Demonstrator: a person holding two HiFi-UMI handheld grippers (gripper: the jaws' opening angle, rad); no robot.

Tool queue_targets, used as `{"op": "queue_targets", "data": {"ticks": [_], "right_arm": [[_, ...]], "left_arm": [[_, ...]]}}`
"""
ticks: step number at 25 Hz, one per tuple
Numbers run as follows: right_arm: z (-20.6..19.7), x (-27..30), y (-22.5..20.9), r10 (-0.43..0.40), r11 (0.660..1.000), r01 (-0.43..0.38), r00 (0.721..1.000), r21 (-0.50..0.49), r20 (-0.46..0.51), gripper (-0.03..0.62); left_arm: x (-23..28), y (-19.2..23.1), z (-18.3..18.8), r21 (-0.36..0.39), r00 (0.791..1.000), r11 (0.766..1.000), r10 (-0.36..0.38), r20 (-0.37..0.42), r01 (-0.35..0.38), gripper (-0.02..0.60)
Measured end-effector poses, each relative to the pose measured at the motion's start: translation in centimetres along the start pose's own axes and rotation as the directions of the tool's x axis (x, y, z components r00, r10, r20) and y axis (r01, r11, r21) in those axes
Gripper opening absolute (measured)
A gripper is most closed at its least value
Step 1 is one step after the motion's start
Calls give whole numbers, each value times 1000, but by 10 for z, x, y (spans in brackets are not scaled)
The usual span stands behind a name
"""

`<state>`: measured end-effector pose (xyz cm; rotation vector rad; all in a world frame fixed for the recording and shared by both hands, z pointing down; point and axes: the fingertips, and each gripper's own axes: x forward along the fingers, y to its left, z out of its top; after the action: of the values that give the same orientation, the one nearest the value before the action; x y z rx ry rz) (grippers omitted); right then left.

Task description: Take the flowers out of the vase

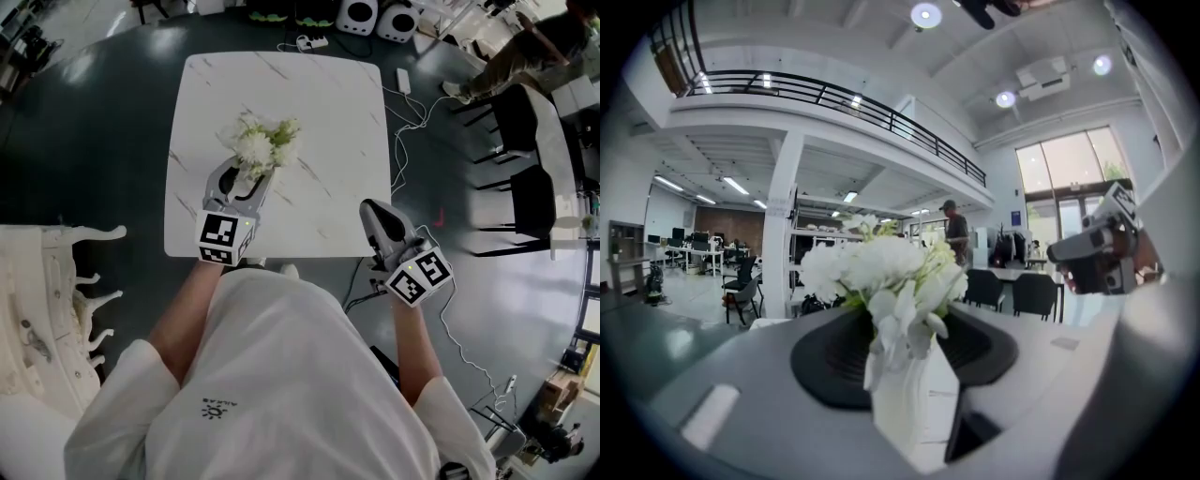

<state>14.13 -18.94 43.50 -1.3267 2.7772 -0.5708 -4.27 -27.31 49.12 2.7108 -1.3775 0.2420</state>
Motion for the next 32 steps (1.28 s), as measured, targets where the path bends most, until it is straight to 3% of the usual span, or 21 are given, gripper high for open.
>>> {"op": "queue_targets", "data": {"ticks": [14, 32], "right_arm": [[-1, 3, 0, 4, 1000, -4, 1000, -2, 2, 0], [4, 4, 5, 20, 1000, -20, 1000, -4, 15, 0]], "left_arm": [[-1, 1, 12, -2, 999, 1000, -6, 31, 6, 201], [-14, 4, 59, 0, 992, 1000, 0, 123, 0, 184]]}}
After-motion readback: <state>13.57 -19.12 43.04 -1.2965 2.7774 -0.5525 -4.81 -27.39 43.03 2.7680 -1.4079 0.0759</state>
